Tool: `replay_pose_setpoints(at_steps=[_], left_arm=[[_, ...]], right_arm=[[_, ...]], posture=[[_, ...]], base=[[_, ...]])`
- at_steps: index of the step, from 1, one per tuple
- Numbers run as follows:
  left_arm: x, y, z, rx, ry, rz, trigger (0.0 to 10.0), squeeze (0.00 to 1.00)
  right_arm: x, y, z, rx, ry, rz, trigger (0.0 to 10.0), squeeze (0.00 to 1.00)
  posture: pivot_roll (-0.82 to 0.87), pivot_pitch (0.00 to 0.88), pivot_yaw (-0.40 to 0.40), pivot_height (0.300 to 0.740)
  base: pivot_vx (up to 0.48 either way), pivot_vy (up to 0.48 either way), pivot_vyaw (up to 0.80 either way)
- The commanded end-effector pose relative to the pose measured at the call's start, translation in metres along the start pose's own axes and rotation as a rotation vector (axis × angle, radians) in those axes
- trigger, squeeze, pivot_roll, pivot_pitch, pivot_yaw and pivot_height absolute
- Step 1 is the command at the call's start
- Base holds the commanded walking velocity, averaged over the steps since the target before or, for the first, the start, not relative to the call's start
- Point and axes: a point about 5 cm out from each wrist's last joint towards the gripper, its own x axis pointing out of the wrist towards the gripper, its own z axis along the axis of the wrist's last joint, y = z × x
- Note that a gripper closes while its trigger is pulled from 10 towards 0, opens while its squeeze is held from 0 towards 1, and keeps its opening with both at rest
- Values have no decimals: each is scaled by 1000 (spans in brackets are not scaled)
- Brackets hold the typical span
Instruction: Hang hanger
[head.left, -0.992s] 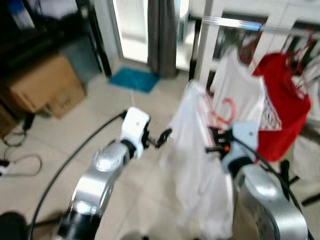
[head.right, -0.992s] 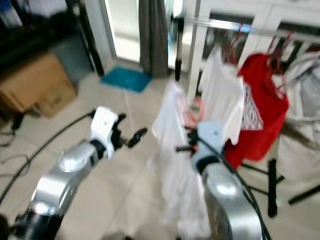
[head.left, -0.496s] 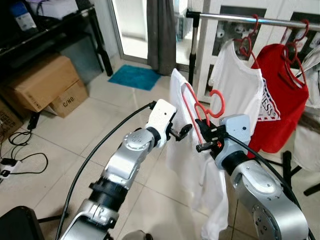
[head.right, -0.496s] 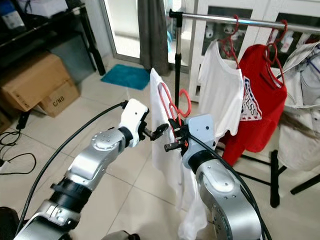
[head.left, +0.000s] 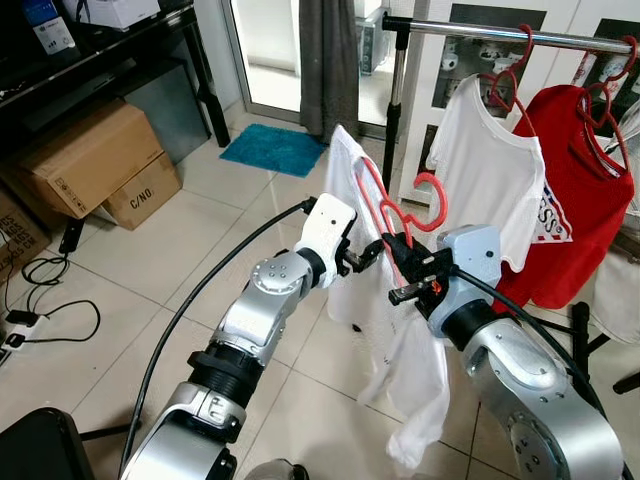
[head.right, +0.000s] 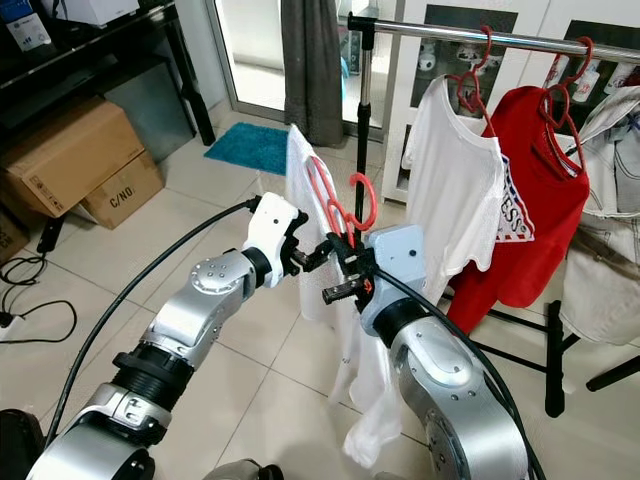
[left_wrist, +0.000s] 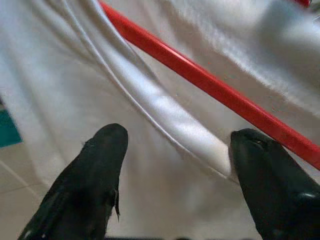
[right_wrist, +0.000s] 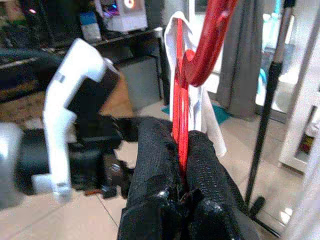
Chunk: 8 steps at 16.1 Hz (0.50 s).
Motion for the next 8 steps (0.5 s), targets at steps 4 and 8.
replay_pose_setpoints(at_steps=[4,8], left_arm=[[1,15,5,-36,-39,55,0,0],[1,17,5,-44,-51,58,0,0]], right_arm=[[-5,13,11,17,-65,109,0,0],[-7,14,10,16,-55,133,0,0]], posture=[[-72,16,119,740],[-70,8,117,740]], base=[[0,0,0],[0,0,0]])
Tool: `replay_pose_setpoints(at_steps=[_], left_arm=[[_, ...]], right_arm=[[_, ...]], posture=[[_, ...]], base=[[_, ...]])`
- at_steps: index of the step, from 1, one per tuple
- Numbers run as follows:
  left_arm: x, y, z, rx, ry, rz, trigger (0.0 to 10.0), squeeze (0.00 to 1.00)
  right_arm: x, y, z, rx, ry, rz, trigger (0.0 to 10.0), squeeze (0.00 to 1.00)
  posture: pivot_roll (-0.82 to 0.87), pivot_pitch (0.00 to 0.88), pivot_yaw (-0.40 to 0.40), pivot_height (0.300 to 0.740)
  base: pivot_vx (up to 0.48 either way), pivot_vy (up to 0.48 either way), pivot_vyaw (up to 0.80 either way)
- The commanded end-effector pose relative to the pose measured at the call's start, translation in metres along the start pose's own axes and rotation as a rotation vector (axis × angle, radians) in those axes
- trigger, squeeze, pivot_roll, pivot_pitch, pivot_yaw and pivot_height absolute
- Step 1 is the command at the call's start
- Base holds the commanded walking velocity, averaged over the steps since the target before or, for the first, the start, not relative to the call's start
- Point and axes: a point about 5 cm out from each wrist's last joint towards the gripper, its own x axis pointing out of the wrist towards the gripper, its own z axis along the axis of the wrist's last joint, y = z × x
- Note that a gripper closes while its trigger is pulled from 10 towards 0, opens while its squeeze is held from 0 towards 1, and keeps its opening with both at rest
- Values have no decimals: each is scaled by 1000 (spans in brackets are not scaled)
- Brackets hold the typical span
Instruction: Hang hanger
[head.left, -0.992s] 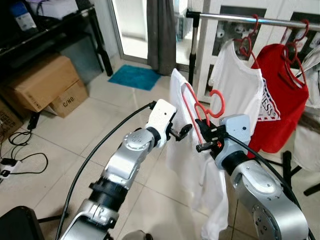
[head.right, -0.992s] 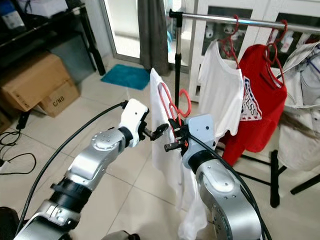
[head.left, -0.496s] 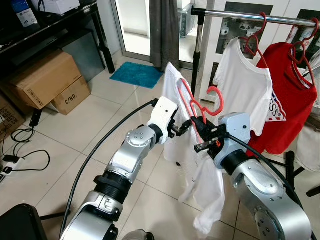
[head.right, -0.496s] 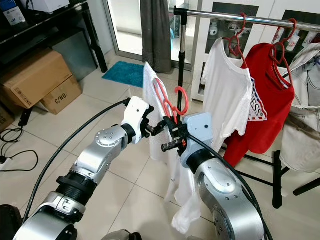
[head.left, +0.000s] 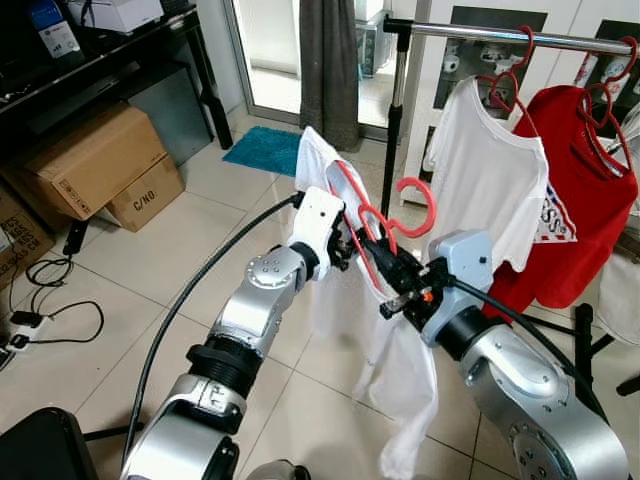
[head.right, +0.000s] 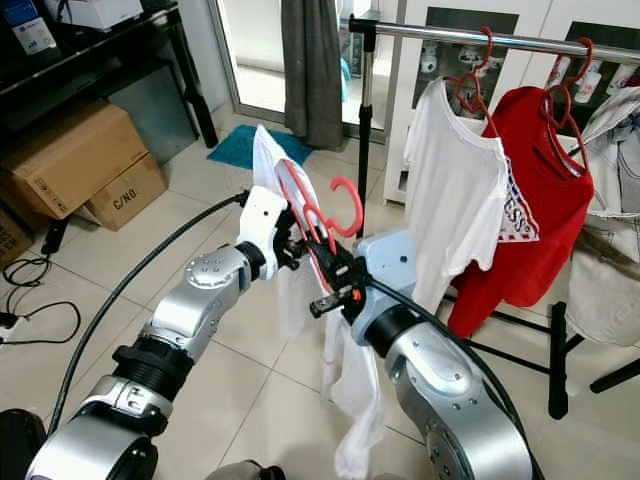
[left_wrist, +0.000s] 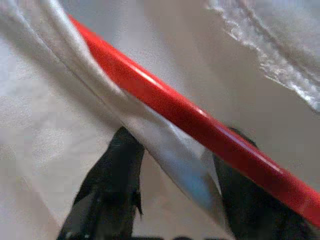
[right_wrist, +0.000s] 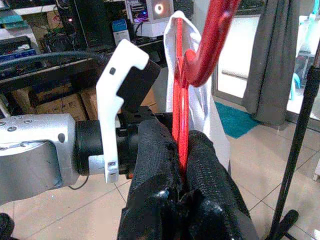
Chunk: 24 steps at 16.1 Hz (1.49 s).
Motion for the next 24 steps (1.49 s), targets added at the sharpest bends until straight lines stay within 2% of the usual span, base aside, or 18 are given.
replay_pose_setpoints(at_steps=[1,5,9,13,15,17,18,20,21,22,23,24], left_arm=[[0,4,3,-4,-16,14,0,0],[-2,1,-1,4,-11,5,0,0],[-12,-4,-9,15,13,-12,0,0],[-25,4,-7,35,2,48,0,0],[-35,14,3,57,-36,103,0,0],[-54,41,27,92,-104,204,0,0],[-58,52,33,111,-110,242,0,0],[-64,84,54,168,-130,334,0,0],[-65,93,58,174,-98,340,0,0],[-65,95,58,168,-74,333,0,0],[-63,90,53,184,-36,277,0,0],[-62,79,43,167,-15,233,1686,0]], right_arm=[[-2,3,9,-12,-47,20,0,0],[-2,-4,5,-20,-26,-25,0,0],[-1,-15,2,-25,-6,-106,0,0],[0,-23,-3,-41,30,-164,0,0],[-1,-27,-9,-122,89,-164,0,0],[-8,-32,-21,-198,178,-98,0,0],[-10,-32,-22,-212,192,-65,0,0],[-18,-31,-24,-237,217,38,0,0],[-20,-34,-22,-237,209,41,0,0],[-20,-36,-21,-232,201,29,0,0],[-19,-39,-16,-216,173,8,0,0],[-18,-40,-12,-204,155,2,0,0]], posture=[[-69,5,117,740],[-62,3,119,740],[-56,3,124,740],[-51,7,127,740],[-48,13,128,740],[-34,25,125,740],[-31,27,125,740],[-23,29,127,740],[-23,27,133,740],[-23,27,133,740],[-26,27,144,740],[-29,25,146,740]], base=[[0,0,0],[0,0,0],[0,0,0],[0,0,0],[0,0,0],[0,0,0],[0,0,0],[0,0,0],[0,0,0],[0,0,0],[0,0,0],[0,0,0]])
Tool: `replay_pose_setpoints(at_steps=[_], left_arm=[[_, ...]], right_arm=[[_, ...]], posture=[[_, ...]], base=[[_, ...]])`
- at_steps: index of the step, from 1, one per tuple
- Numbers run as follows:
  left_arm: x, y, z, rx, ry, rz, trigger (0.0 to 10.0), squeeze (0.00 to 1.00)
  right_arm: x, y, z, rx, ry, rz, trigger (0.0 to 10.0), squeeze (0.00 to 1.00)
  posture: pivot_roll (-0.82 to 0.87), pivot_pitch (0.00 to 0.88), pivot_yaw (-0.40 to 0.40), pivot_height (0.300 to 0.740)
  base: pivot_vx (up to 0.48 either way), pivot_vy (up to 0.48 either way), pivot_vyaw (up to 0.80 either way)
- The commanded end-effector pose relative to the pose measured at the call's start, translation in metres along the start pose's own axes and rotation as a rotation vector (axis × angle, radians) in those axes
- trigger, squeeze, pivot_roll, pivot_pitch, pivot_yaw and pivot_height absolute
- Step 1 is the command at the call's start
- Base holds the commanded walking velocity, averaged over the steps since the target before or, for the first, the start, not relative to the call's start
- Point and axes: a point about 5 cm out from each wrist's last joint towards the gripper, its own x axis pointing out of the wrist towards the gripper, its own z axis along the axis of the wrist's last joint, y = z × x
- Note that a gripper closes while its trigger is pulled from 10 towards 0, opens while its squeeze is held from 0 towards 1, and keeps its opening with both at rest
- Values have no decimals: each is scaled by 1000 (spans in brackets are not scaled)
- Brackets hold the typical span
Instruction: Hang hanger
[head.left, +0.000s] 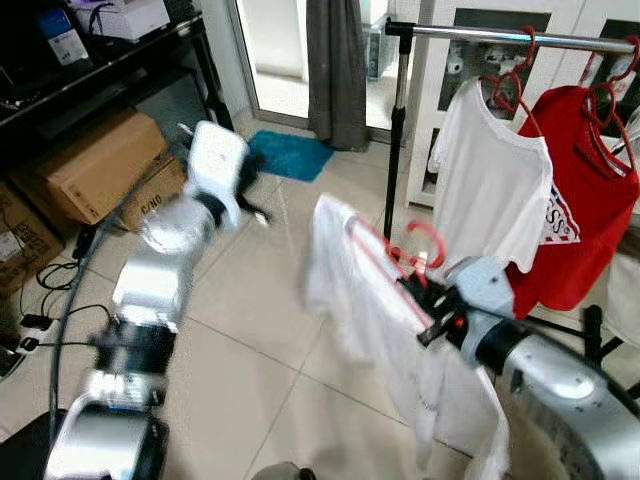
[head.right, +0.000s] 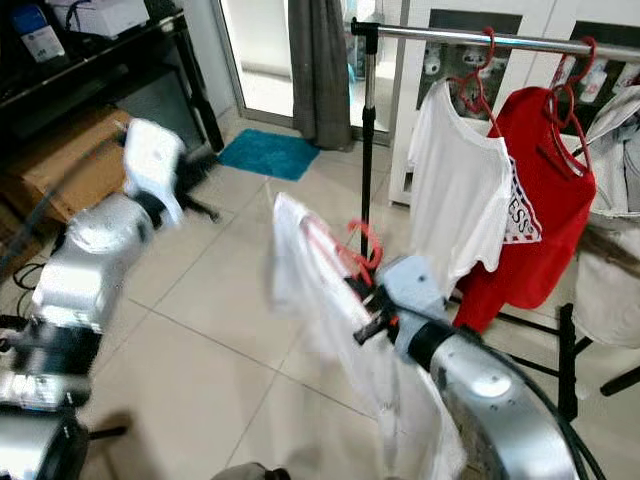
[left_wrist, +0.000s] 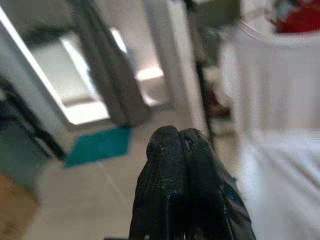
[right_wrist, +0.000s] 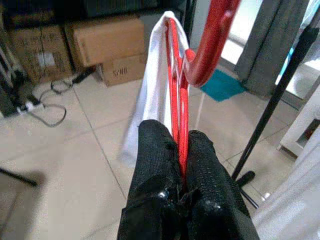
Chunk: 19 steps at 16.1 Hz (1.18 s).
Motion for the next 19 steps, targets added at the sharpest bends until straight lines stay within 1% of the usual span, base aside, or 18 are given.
replay_pose_setpoints(at_steps=[1,2,3,4,5,7,9,12,15,16,17,19], left_arm=[[-1,-14,-8,-6,17,-52,10000,0],[-1,-29,-14,37,14,-81,10000,1000],[0,-42,-20,115,9,-77,10000,1000],[2,-51,-22,129,-2,-61,10000,1000],[5,-57,-18,126,-27,-28,10000,1000],[7,-66,-12,127,-80,-27,10000,1000],[7,-71,-9,101,-112,-23,10000,1000],[7,-74,-6,141,-165,-7,10000,1000],[9,-76,-5,148,-174,-2,10000,1000],[14,-78,-8,136,-164,-25,10000,357],[16,-78,-9,118,-161,-35,10000,0],[20,-81,-9,78,-162,-84,10000,0]], right_arm=[[0,0,14,3,-81,3,0,0],[0,1,16,31,-102,4,0,0],[1,3,19,66,-125,13,0,0],[3,4,20,93,-141,23,0,0],[5,6,23,116,-158,36,0,0],[7,6,24,126,-167,48,0,0],[8,6,26,119,-170,61,0,0],[9,7,27,114,-170,74,0,0],[9,7,28,110,-170,80,0,0],[9,8,29,103,-173,91,0,0],[9,9,29,102,-175,94,0,0],[9,9,30,100,-179,100,0,0]], posture=[[-31,28,145,740],[-30,30,141,740],[-29,33,140,740],[-29,34,138,740],[-30,33,136,740],[-31,31,132,740],[-36,27,132,740],[-36,24,127,740],[-36,24,127,740],[-37,24,125,740],[-38,24,126,740],[-38,25,128,740]], base=[[0,0,0],[0,0,0],[0,0,0],[0,0,0],[0,0,0],[0,0,0],[0,0,0],[0,0,0],[0,0,0],[0,0,0],[0,0,0],[0,0,0]])
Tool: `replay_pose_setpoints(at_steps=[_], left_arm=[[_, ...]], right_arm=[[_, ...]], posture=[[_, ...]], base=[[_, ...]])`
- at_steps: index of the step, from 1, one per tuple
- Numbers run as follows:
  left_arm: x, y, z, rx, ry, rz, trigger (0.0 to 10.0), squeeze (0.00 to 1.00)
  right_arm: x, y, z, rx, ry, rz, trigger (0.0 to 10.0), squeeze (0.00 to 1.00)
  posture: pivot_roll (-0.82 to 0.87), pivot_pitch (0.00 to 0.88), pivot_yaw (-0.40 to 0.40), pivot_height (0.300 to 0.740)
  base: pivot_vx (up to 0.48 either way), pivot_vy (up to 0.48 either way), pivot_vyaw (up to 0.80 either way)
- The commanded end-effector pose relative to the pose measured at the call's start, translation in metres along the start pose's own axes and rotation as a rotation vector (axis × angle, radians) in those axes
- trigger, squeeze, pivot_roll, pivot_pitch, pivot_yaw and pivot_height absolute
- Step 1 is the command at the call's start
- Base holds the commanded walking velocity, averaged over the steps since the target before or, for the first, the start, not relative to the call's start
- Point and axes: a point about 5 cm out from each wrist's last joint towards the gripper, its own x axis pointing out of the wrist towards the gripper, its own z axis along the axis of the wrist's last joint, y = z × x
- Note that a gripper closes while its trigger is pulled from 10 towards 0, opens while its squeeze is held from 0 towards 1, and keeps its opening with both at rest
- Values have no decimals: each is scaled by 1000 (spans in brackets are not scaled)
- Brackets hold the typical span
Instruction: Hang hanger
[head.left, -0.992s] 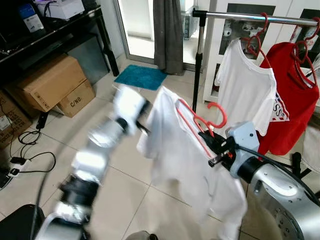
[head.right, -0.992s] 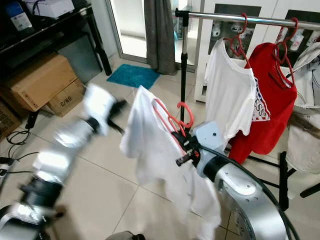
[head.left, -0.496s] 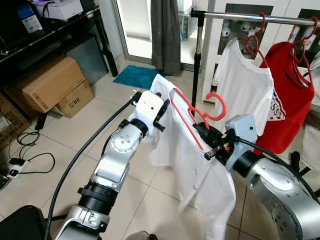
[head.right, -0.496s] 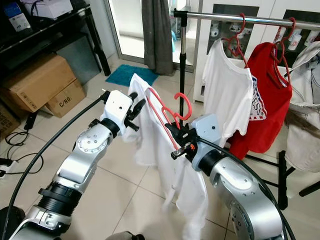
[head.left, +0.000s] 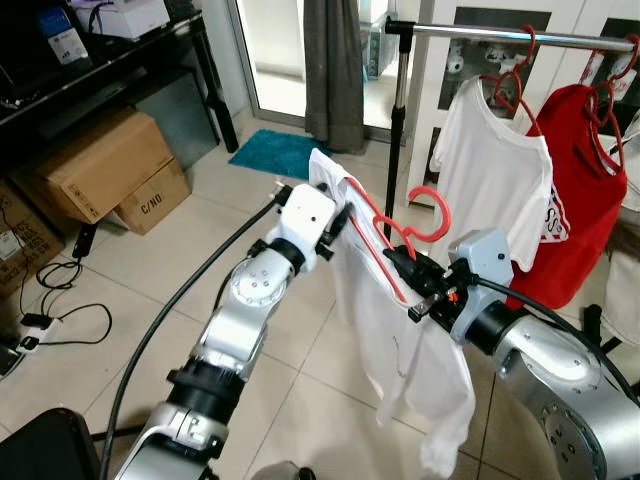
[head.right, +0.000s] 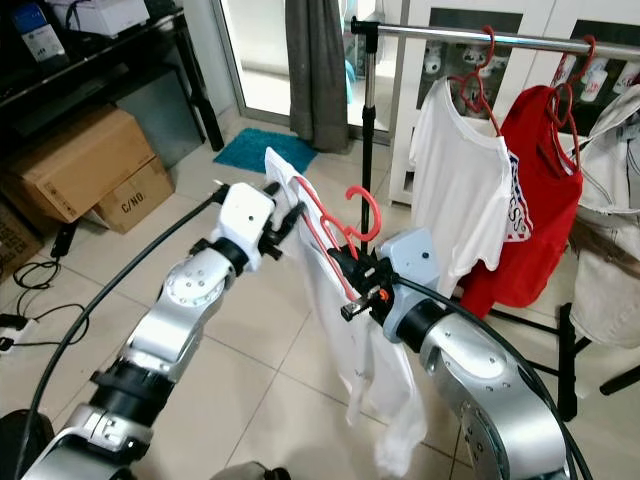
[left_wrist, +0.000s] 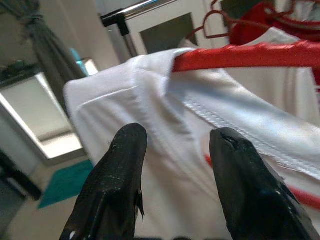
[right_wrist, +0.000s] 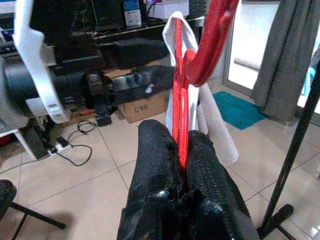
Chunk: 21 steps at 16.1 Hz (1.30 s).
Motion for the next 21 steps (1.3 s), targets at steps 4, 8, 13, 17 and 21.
replay_pose_setpoints(at_steps=[4,8,13,17,21], left_arm=[[9,3,3,-4,4,-19,10000,0],[12,12,1,17,19,34,0,0],[11,16,-3,29,26,54,0,0],[12,13,-3,30,25,51,0,0],[12,18,-4,20,28,78,0,0]], right_arm=[[1,6,10,-14,-45,43,0,0],[0,8,10,-10,-48,48,0,0],[0,9,9,-6,-44,59,0,0],[1,8,9,-11,-43,56,0,0],[3,6,9,-17,-44,47,0,0]], posture=[[-43,26,137,740],[-42,30,143,740],[-38,32,138,740],[-39,28,137,740],[-37,29,133,740]], base=[[0,0,0],[0,0,0],[0,0,0],[0,0,0],[0,0,0]])
